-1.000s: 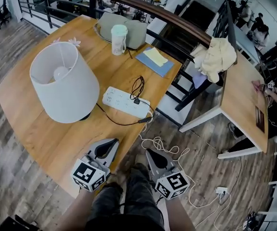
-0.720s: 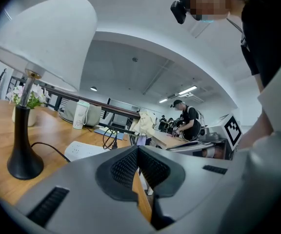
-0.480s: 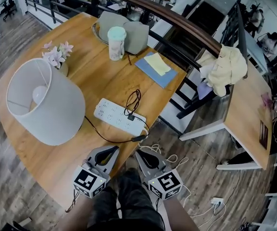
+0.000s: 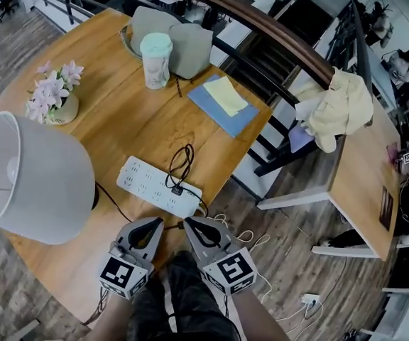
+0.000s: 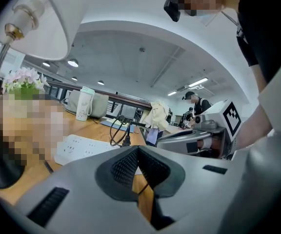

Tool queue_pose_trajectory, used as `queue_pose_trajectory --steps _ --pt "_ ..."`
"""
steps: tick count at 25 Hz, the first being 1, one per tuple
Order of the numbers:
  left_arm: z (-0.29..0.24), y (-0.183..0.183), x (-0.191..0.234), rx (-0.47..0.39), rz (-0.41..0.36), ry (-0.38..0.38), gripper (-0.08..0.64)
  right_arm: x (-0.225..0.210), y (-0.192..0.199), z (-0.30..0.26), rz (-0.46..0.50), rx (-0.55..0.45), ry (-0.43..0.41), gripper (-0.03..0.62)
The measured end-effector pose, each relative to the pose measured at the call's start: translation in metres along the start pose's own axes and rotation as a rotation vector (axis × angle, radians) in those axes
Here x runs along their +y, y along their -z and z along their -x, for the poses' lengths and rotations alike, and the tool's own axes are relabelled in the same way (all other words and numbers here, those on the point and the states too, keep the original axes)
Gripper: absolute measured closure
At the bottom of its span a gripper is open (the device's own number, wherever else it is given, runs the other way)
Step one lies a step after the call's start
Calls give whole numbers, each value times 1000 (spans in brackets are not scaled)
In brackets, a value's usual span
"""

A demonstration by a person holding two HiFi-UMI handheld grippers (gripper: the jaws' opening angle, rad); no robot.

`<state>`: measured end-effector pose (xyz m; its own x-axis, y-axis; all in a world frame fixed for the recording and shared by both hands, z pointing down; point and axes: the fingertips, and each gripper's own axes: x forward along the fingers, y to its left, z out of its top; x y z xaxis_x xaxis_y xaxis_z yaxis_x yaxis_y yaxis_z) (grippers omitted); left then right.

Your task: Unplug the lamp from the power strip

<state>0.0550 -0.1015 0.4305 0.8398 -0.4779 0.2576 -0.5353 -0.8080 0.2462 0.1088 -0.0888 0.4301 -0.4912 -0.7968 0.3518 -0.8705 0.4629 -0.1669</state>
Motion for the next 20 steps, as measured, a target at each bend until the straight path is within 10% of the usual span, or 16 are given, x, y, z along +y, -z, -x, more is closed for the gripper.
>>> queue_pose_trajectory --steps 20 --pt "-44 11 6 141 -114 -78 563 -37 -16 -46 184 92 -104 509"
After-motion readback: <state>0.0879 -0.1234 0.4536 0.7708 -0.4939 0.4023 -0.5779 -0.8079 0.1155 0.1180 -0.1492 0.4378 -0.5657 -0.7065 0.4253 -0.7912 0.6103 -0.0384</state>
